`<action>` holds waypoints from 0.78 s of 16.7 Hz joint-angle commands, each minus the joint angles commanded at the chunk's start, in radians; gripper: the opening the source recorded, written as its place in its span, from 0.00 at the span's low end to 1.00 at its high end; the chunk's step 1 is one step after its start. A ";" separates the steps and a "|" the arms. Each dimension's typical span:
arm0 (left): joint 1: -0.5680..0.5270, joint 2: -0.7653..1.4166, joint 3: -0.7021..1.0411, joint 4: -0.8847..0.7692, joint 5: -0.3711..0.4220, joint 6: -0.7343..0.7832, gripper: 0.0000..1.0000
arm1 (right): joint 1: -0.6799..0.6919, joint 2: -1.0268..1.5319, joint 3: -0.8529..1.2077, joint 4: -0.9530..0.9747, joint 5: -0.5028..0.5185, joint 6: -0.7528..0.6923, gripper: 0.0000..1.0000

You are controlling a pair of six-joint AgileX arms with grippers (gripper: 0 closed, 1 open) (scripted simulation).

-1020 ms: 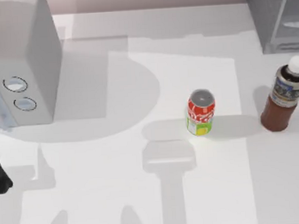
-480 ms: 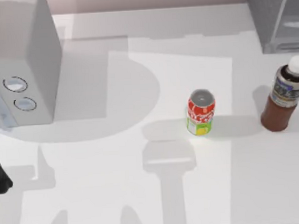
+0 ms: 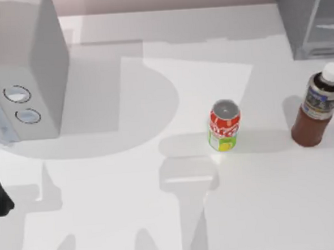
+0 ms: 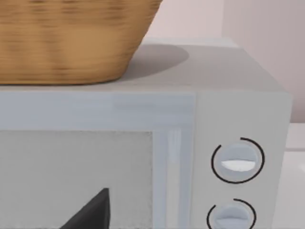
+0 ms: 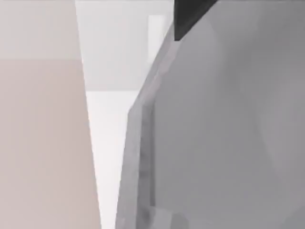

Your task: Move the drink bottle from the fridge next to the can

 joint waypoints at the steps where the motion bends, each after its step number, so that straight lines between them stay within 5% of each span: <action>1: 0.000 0.000 0.000 0.000 0.000 0.000 1.00 | 0.062 -0.011 -0.018 0.022 0.046 0.041 1.00; 8: 0.000 0.000 0.000 0.000 0.000 0.000 1.00 | 0.595 -0.122 -0.179 0.206 0.441 0.371 1.00; 13: 0.000 0.000 0.000 0.000 0.000 0.000 1.00 | 0.752 -0.175 -0.246 0.277 0.589 0.499 1.00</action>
